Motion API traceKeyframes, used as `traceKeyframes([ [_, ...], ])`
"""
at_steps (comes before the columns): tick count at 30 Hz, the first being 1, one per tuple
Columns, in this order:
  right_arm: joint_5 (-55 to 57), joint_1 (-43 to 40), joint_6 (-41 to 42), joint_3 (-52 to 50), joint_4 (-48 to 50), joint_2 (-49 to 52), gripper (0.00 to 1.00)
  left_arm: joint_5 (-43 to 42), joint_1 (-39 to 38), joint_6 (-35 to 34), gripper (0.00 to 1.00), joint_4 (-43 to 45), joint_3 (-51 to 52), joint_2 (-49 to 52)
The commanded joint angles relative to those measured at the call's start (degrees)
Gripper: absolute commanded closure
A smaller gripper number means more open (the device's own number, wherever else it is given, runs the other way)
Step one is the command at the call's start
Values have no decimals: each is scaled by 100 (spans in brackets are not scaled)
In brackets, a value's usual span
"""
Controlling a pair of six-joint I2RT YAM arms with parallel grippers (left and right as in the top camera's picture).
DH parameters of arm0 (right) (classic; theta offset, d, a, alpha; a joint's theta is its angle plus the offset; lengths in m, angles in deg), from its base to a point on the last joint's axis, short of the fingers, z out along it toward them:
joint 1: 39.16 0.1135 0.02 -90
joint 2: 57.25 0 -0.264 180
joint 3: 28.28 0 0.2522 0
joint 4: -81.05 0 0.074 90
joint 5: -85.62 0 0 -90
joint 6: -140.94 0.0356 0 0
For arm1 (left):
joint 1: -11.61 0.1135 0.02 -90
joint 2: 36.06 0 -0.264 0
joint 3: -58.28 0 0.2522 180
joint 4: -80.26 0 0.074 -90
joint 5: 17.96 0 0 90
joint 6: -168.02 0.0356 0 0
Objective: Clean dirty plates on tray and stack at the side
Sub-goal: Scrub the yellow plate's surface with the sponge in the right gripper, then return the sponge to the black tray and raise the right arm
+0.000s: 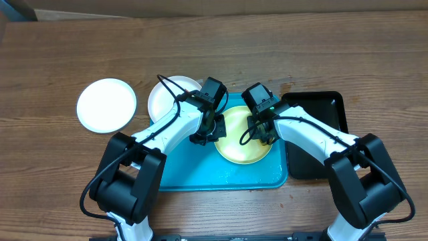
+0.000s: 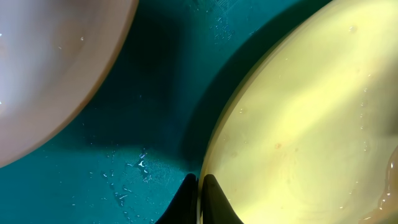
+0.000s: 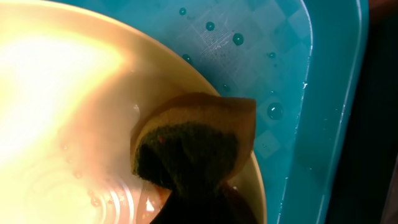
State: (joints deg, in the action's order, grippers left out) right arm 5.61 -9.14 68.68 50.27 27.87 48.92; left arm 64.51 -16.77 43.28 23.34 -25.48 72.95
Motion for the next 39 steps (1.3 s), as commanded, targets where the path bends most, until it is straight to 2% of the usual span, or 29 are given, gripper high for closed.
traceKeyframes([
  [1,-483,-48,-15,-122,122,59,96,0,28,4,96,2,50,39],
  [10,-957,-48,-39,-122,321,63,96,0,28,4,96,0,50,39],
  [15,-1650,-48,-721,-111,315,63,96,2,28,4,96,2,50,39],
  [20,-1899,-48,-734,39,269,63,96,2,28,4,96,9,50,39],
  [28,-2938,-223,-905,1060,-319,61,96,4,28,7,96,9,50,39],
  [34,-2605,-820,-907,1878,-1353,61,96,4,28,50,96,0,50,39],
  [39,-1921,-1615,-907,2046,-2256,61,96,2,28,50,95,4,50,39],
])
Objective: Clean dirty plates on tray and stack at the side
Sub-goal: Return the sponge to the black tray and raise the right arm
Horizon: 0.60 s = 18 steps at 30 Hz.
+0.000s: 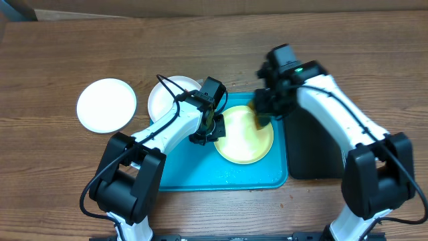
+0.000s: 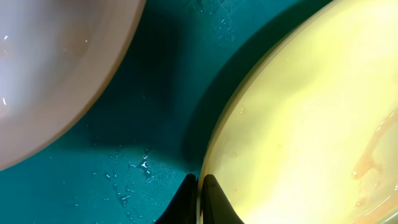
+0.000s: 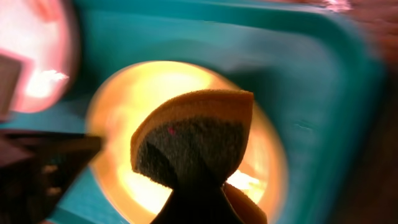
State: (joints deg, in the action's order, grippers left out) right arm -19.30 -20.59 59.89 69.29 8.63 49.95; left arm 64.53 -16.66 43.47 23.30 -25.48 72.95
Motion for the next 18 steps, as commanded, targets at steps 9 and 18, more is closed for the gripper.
traceKeyframes([
  [9,1790,-1381,-2,-105,-638,-39,96,9,17,31,92,42,50,39],
  [18,1788,-1495,-2,-1073,439,-39,96,24,17,138,92,35,50,39],
])
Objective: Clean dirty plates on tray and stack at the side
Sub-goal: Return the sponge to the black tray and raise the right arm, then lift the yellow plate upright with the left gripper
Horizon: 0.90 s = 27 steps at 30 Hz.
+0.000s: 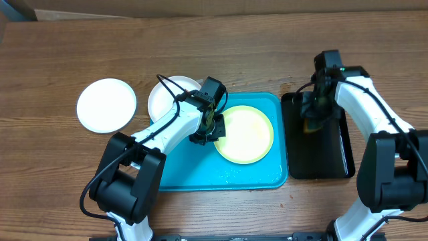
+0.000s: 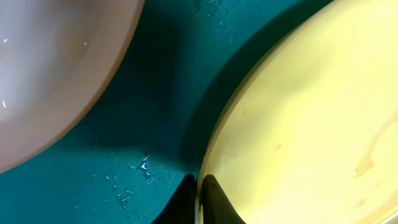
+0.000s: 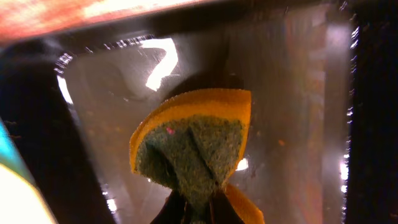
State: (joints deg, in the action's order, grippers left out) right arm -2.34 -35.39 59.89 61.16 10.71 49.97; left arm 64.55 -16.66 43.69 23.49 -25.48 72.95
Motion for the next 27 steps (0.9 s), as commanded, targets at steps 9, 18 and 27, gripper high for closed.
traceKeyframes([
  [9,79,-57,4,-205,343,-42,39,44,13,118,82,17,50,39],
  [18,-15,-962,306,1390,13,-42,24,46,11,221,62,15,52,39],
  [27,-17,-2144,304,1384,214,-42,0,90,-101,219,60,-20,55,39],
])
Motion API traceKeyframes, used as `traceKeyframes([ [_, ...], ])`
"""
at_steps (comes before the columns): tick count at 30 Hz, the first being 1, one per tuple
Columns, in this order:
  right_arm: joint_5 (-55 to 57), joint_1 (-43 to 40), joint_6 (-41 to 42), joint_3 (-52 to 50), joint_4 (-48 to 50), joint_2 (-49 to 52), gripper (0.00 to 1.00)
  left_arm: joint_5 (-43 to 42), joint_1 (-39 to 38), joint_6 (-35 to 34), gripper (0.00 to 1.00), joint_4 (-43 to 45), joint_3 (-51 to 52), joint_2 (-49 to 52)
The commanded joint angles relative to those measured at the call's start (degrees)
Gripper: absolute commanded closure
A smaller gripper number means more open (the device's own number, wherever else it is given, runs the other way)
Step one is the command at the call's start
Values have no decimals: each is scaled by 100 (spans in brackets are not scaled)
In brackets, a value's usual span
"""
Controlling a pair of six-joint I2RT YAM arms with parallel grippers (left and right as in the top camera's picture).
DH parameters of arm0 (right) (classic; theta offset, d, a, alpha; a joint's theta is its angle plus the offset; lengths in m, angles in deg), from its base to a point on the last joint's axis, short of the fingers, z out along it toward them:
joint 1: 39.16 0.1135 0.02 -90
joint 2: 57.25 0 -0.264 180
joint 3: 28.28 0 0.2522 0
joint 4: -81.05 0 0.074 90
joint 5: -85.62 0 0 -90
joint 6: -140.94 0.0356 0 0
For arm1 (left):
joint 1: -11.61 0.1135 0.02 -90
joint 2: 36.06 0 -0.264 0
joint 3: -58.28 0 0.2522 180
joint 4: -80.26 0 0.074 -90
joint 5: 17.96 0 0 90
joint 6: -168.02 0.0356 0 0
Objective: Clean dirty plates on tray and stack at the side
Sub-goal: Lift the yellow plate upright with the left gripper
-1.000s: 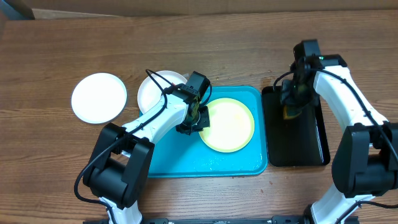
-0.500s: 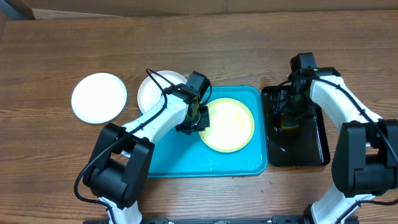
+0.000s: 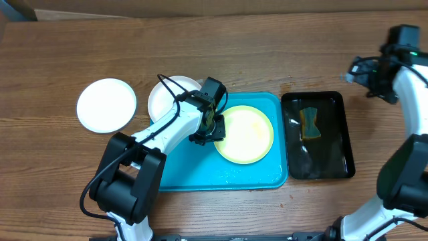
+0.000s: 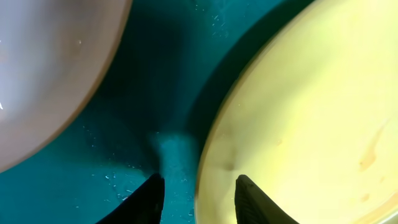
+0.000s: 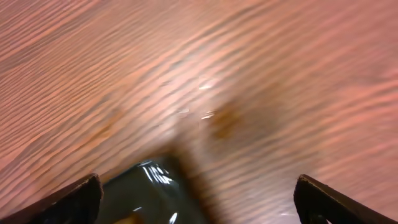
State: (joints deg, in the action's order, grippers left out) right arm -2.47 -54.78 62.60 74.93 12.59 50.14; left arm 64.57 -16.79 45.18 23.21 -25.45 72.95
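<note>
A yellow plate (image 3: 246,134) lies on the teal tray (image 3: 194,167); faint brownish streaks show on it in the left wrist view (image 4: 311,124). My left gripper (image 3: 212,127) is open, one finger on each side of the plate's left rim (image 4: 199,193). The yellow-green sponge (image 3: 309,124) lies in the black tray (image 3: 334,161). My right gripper (image 3: 372,77) is open and holds nothing, out over bare wood past the black tray's far right corner (image 5: 199,199).
One white plate (image 3: 106,105) sits on the table at the left. A second white plate (image 3: 166,97) rests at the teal tray's far left corner, close to my left gripper (image 4: 43,74). The black tray's wet corner (image 5: 149,193) shows below my right gripper.
My left gripper was shut on the yellow plate's rim and is now open around it. My right gripper has let go of the sponge in the black tray and moved away to the far right.
At first my right gripper pressed the sponge on the yellow plate while the left held its rim. Then the sponge was above the plate's far edge, then over the black tray. Now it lies in that tray and both grippers are open.
</note>
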Motion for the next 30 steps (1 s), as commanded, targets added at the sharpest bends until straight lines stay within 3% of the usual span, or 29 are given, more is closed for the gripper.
traceKeyframes([
  [1,-4,-258,33,7,26,-59,0,146,-114,57,60,11,55,39],
  [6,-4,-372,33,7,24,-59,0,369,-251,-61,62,52,79,39],
  [9,-4,-369,33,7,24,-59,0,413,-271,-61,80,44,83,39],
  [18,-4,-369,33,7,24,-59,0,339,-256,-85,95,17,81,39],
  [24,-4,-369,33,7,24,-59,0,293,-39,280,96,-479,-273,26],
  [30,-4,-369,33,7,24,-59,0,343,101,761,96,-1314,-1320,-2],
])
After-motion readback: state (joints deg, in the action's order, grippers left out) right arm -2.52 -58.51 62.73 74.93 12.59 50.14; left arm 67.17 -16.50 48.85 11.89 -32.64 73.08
